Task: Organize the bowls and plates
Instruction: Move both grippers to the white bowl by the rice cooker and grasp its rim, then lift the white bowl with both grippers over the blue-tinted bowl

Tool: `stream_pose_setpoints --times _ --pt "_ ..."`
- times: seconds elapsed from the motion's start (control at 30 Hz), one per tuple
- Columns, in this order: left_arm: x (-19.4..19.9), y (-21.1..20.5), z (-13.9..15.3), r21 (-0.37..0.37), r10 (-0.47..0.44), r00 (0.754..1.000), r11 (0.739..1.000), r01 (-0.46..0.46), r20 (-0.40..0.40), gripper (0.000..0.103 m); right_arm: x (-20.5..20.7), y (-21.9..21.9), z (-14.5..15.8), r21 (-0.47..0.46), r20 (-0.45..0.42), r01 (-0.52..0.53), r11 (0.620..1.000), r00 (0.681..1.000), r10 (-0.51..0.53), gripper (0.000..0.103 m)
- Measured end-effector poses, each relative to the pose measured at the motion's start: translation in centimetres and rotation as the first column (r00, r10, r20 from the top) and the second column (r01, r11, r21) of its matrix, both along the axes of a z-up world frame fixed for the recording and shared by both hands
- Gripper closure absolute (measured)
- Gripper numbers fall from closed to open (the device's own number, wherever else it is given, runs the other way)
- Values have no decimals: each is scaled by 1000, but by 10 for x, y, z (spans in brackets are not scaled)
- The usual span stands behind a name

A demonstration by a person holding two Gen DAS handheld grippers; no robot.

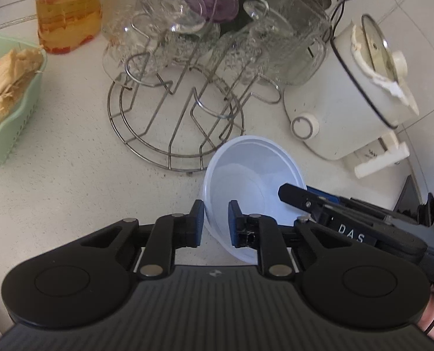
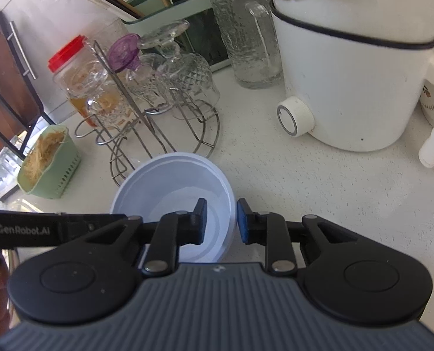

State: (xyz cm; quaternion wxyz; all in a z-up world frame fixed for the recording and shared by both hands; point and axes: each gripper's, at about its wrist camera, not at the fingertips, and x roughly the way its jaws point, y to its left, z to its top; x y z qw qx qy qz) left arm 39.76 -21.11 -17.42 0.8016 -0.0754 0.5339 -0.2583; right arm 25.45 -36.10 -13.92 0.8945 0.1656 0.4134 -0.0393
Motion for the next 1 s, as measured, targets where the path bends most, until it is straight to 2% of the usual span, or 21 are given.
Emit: stream_pose_setpoints --times 0.3,0.53,1.0 --pt "-14 5 38 -20 0 998 1000 1 64 82 -25 3 30 29 79 10 1000 997 -12 78" --pt "-40 8 65 -46 15 994 999 -10 112 82 -52 2 55 55 147 15 998 989 -23 77" --pt "-97 45 95 -62 99 982 994 -90 163 81 -92 32 75 74 203 -53 996 979 37 76"
